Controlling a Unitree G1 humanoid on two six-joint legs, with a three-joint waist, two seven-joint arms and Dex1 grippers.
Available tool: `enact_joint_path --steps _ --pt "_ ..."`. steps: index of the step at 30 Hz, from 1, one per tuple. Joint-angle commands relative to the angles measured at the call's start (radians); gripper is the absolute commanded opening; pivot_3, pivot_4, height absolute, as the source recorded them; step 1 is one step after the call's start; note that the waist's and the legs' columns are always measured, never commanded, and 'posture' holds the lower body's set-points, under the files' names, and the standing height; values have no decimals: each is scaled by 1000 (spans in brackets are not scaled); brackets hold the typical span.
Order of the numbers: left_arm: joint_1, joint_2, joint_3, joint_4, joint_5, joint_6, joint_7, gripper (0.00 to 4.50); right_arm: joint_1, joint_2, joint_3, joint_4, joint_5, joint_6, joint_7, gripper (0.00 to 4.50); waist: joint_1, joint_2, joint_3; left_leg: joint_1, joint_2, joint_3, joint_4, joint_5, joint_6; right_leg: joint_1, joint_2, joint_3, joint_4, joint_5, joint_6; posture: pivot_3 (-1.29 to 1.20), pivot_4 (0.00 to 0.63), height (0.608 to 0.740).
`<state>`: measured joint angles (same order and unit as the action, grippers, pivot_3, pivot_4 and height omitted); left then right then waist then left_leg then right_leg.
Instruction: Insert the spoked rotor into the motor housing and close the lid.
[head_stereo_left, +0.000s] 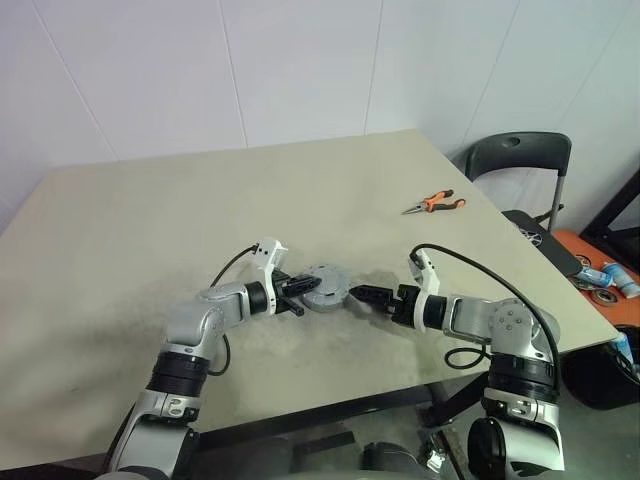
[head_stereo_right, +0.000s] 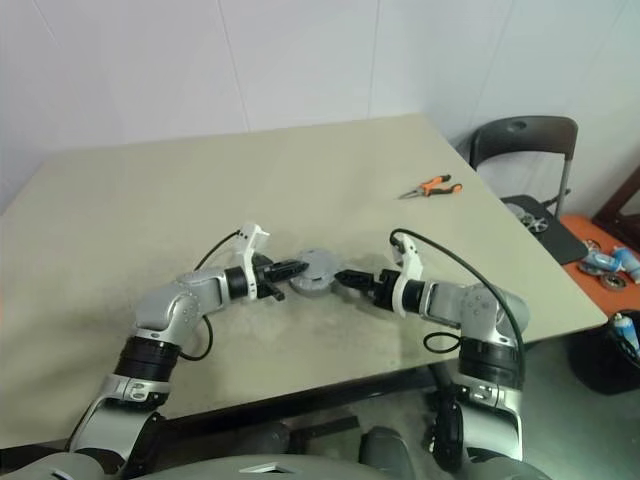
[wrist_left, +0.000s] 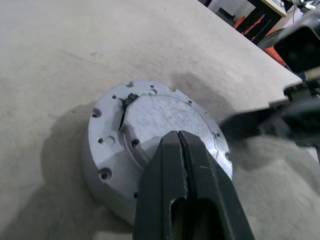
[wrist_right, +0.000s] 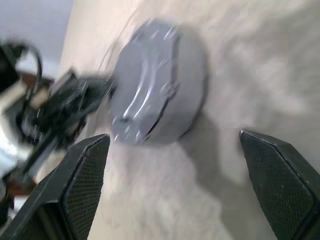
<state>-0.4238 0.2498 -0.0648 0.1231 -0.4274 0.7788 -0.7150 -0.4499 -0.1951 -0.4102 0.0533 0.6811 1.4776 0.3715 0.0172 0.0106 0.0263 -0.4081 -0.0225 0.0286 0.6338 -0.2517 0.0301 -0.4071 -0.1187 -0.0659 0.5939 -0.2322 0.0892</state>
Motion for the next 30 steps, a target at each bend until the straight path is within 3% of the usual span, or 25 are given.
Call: enact_joint_path --steps 1,14,30 --pt "34 12 -29 37 22 33 12 0 -31 13 -75 35 -17 -5 -70 4354 -1 0 0 0 0 0 0 0 0 0 0 0 0 0 0 0 0 740" --pt "42 14 -28 32 21 34 19 0 -96 162 -44 72 -15 26 -159 4354 -7 1 -2 2 1 0 0 0 0 1 1 0 2 0 0 0 0 740" --pt "46 2 -9 33 22 25 37 0 -154 245 2 137 -13 43 -145 4354 -10 2 -2 2 1 0 0 0 0 0 1 1 2 0 0 0 0 740"
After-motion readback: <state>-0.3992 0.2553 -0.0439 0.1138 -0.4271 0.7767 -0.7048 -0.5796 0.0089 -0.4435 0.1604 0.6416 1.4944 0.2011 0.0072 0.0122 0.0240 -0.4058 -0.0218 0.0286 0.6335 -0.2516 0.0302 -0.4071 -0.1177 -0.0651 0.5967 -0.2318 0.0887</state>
